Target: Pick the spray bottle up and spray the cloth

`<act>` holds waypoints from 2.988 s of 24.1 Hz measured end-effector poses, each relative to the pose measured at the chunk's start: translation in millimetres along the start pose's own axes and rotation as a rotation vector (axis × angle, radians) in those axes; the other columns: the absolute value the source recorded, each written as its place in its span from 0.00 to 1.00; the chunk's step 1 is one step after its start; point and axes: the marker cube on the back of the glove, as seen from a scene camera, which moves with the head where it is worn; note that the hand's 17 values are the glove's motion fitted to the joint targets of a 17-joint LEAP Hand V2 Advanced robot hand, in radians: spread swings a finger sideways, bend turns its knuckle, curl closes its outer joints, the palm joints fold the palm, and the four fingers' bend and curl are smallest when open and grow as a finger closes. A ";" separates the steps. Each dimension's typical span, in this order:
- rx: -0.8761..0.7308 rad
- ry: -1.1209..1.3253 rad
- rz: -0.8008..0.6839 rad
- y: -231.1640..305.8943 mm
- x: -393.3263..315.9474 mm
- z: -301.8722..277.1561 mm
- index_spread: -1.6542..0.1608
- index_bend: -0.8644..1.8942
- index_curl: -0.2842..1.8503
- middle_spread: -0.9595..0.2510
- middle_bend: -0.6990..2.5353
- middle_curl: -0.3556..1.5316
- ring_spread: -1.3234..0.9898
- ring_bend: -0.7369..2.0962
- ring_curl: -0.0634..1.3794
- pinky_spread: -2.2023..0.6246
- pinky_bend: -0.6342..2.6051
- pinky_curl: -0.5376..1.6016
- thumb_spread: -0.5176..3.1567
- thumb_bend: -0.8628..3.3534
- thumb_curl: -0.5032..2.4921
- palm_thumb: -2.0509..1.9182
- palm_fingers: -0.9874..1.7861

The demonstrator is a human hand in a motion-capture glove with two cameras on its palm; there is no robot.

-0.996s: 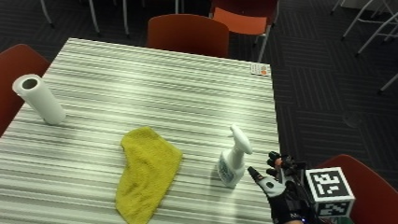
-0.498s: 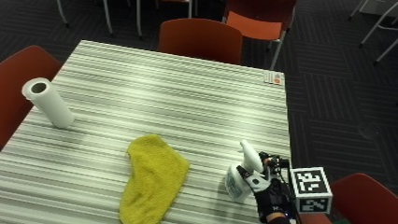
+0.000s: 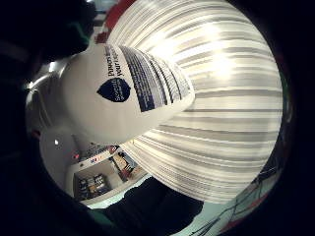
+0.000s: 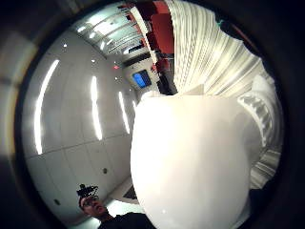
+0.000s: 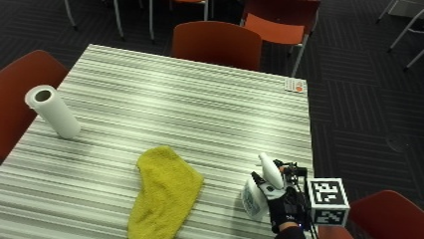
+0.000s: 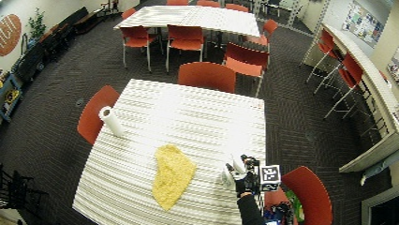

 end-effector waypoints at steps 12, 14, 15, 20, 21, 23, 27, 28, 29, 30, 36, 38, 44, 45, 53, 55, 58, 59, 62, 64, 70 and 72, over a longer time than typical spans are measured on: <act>-0.091 -0.104 -0.026 -6.0 -5.4 11.3 0.78 0.46 0.30 0.78 0.33 0.41 0.57 0.40 0.28 0.82 0.23 0.39 0.43 0.22 0.36 0.80 0.60; -0.091 -0.111 -0.034 -7.8 -4.5 12.1 0.79 0.48 0.31 0.78 0.34 0.42 0.57 0.39 0.28 0.82 0.21 0.37 0.43 0.23 0.36 0.81 0.60; -0.090 -0.117 -0.039 -8.2 -4.3 12.3 0.79 0.49 0.32 0.78 0.35 0.43 0.56 0.39 0.28 0.82 0.21 0.37 0.43 0.23 0.37 0.81 0.61; -0.075 -0.133 -0.029 -4.7 -5.1 14.2 0.80 0.50 0.34 0.78 0.37 0.44 0.56 0.40 0.30 0.82 0.21 0.35 0.44 0.23 0.37 0.82 0.61; -0.070 -0.135 -0.021 -3.5 -5.2 14.5 0.81 0.50 0.35 0.78 0.37 0.45 0.55 0.40 0.30 0.82 0.21 0.34 0.44 0.23 0.37 0.82 0.61; -0.062 -0.142 -0.006 -1.2 -6.4 14.2 0.81 0.50 0.35 0.78 0.37 0.45 0.55 0.40 0.30 0.82 0.22 0.34 0.44 0.23 0.37 0.82 0.60; -0.038 -0.154 0.016 -1.4 -11.9 9.3 0.82 0.50 0.36 0.78 0.38 0.45 0.55 0.40 0.31 0.82 0.22 0.33 0.45 0.23 0.37 0.82 0.60; -0.034 -0.154 0.018 -2.5 -16.2 7.4 0.82 0.50 0.36 0.78 0.38 0.46 0.55 0.40 0.31 0.82 0.22 0.33 0.44 0.22 0.37 0.82 0.60; -0.032 -0.154 0.017 -4.0 -22.1 5.5 0.82 0.50 0.36 0.78 0.38 0.46 0.55 0.41 0.31 0.82 0.22 0.33 0.44 0.22 0.37 0.82 0.60; -0.031 -0.154 0.013 -5.9 -29.4 3.5 0.82 0.50 0.36 0.78 0.38 0.46 0.55 0.41 0.32 0.82 0.22 0.33 0.44 0.22 0.37 0.82 0.61; 0.039 -0.173 -0.063 -9.2 -91.5 -12.8 0.83 0.49 0.37 0.78 0.38 0.46 0.54 0.42 0.33 0.82 0.23 0.33 0.44 0.22 0.38 0.82 0.62; 0.068 -0.184 -0.085 -8.2 -106.7 -17.4 0.83 0.49 0.37 0.78 0.38 0.46 0.54 0.42 0.33 0.81 0.23 0.33 0.44 0.22 0.38 0.82 0.62; 0.090 -0.188 -0.087 -6.4 -112.1 -21.1 0.83 0.48 0.38 0.78 0.38 0.47 0.54 0.42 0.34 0.81 0.23 0.33 0.44 0.22 0.39 0.82 0.62; 0.091 -0.184 -0.082 -6.2 -110.8 -20.3 0.83 0.48 0.38 0.78 0.38 0.47 0.54 0.42 0.34 0.81 0.23 0.33 0.43 0.22 0.39 0.82 0.62; -0.004 -0.141 -0.074 5.4 -117.2 22.7 0.84 0.47 0.39 0.78 0.38 0.47 0.54 0.43 0.35 0.81 0.23 0.33 0.43 0.21 0.39 0.82 0.64; -0.048 -0.137 -0.072 9.7 -122.2 39.6 0.84 0.47 0.39 0.78 0.37 0.47 0.53 0.43 0.35 0.81 0.23 0.33 0.43 0.21 0.39 0.82 0.64; -0.115 -0.141 -0.074 14.5 -129.8 68.6 0.84 0.47 0.39 0.78 0.38 0.47 0.53 0.43 0.35 0.81 0.23 0.33 0.43 0.21 0.40 0.83 0.64; -0.137 -0.145 -0.075 16.0 -133.1 77.8 0.84 0.47 0.39 0.79 0.38 0.47 0.53 0.43 0.35 0.81 0.23 0.33 0.43 0.21 0.40 0.83 0.64; -0.184 -0.149 -0.076 14.5 -137.6 98.1 0.84 0.47 0.39 0.79 0.37 0.47 0.53 0.43 0.35 0.81 0.23 0.34 0.42 0.21 0.40 0.83 0.64; -0.196 -0.150 -0.072 10.9 -136.7 104.0 0.84 0.46 0.40 0.79 0.38 0.48 0.53 0.43 0.36 0.81 0.23 0.34 0.42 0.21 0.40 0.83 0.65; -0.192 -0.094 -0.067 5.0 -135.7 103.9 0.84 0.46 0.40 0.79 0.37 0.48 0.53 0.43 0.36 0.81 0.23 0.34 0.42 0.21 0.40 0.83 0.65; -0.198 -0.051 -0.057 2.2 -134.5 104.9 0.84 0.46 0.40 0.79 0.37 0.48 0.53 0.43 0.36 0.81 0.23 0.34 0.42 0.21 0.40 0.83 0.65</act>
